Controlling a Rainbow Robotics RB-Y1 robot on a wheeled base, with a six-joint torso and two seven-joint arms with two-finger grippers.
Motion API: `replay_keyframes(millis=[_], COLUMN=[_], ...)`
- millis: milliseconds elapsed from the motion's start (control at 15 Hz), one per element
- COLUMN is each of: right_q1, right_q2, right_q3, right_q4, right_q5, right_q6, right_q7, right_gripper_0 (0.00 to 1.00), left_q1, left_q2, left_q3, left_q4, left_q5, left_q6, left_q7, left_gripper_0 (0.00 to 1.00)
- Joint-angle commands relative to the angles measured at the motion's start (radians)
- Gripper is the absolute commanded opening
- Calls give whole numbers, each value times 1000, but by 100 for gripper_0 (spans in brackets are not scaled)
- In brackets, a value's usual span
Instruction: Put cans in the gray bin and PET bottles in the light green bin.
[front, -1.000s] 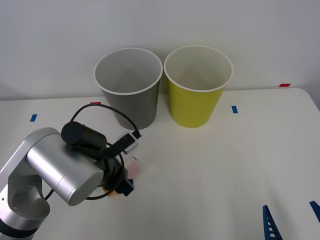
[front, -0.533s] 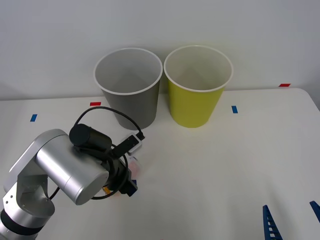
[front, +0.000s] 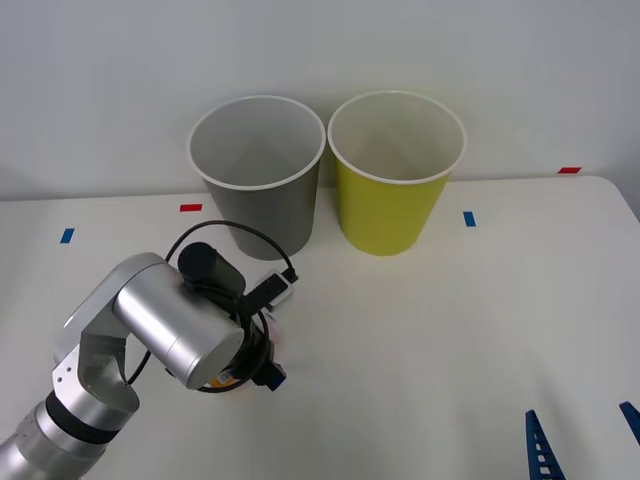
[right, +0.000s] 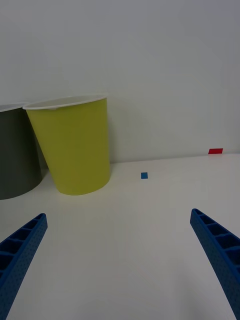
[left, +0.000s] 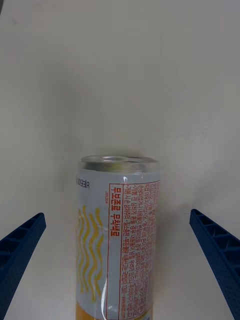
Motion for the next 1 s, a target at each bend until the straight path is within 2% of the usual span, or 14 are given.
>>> replay_keyframes(millis=[67, 867, 933, 1000], right_q1=[0, 0, 0, 0], right_q2=[0, 0, 0, 0], right_q3=[0, 0, 0, 0], right_q4=[0, 0, 0, 0], right_q5=[0, 0, 0, 0], right_q6=[0, 0, 0, 0], right_q7=[0, 0, 0, 0], right_gripper_0=[100, 100, 100, 100], left_q1=[-33, -74, -73, -73], left_q2=[-26, -53, -53, -53], left_q3=[0, 19, 25, 26], left_q4=[17, 121, 121, 121], left_q5=[-9, -14, -14, -13], left_q6=[71, 73, 73, 74], left_q7=[21, 7, 9, 4], left_gripper_0=[100, 100, 97, 26])
